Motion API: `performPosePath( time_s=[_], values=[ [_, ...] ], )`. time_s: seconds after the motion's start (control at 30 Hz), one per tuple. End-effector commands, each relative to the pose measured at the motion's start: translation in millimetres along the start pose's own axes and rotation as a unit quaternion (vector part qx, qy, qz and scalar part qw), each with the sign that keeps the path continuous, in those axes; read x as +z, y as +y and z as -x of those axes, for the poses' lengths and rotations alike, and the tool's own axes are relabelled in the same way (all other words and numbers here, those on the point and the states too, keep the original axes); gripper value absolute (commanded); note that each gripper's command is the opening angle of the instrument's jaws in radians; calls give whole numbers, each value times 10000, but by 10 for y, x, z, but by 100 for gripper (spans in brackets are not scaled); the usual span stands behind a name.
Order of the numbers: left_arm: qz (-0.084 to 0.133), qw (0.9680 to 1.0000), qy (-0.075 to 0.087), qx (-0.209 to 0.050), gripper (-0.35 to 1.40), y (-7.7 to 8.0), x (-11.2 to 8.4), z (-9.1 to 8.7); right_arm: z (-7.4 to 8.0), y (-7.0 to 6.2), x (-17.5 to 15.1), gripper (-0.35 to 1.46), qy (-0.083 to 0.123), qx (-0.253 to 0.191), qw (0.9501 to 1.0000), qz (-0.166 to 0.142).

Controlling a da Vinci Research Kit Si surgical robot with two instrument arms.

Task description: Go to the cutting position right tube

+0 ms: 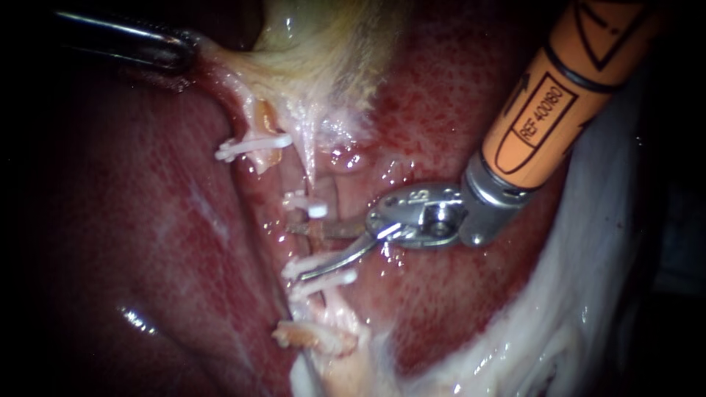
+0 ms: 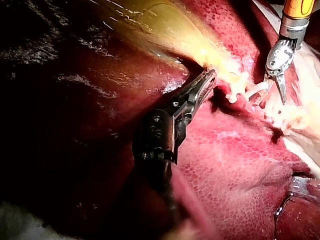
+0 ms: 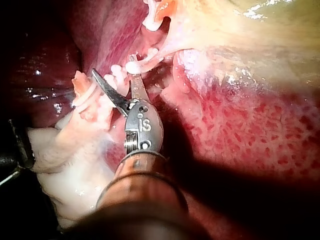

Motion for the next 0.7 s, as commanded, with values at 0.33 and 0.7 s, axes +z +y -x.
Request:
performPosePath(
  time_s=[0.33,0.7],
  values=[
    [-1,10000,0,-2,-35,1,0,0,-12,9,23,120,360,45,9987,-357],
    [-1,10000,0,-3,-35,1,0,-1,-30,-1,31,120,454,96,9982,-391]
  ],
)
